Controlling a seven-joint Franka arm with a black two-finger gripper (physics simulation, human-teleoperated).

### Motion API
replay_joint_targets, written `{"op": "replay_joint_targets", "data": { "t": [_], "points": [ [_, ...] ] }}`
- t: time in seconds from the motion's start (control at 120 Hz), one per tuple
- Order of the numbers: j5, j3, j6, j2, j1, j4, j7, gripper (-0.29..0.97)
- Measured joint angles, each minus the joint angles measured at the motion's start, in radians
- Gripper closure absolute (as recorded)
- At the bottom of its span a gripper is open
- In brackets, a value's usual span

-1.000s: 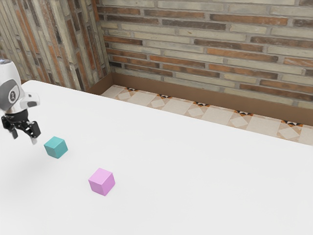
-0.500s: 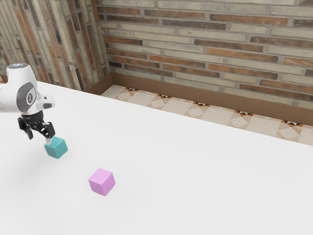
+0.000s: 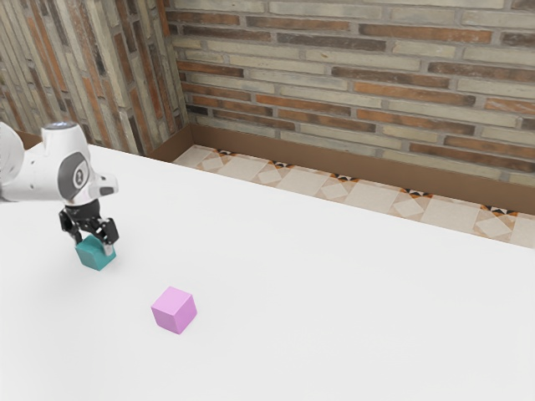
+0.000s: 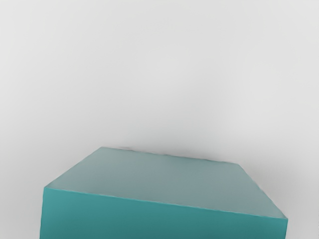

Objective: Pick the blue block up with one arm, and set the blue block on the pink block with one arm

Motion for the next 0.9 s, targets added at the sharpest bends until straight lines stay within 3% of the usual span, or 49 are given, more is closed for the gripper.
{"op": "replay_joint_targets", "data": {
  "t": [0.117, 0.292, 0.6, 0.9],
  "points": [
    [-0.001, -0.015, -0.001, 0.016, 0.013, 0.004, 0.001, 0.01],
    [0.003, -0.017, -0.007, 0.018, 0.018, 0.004, 0.001, 0.23],
    [0.013, -0.063, -0.005, 0.018, 0.051, 0.007, -0.004, 0.31],
    [0.042, -0.132, -0.011, -0.172, 0.107, -0.138, -0.012, 0.33]
  ]
}}
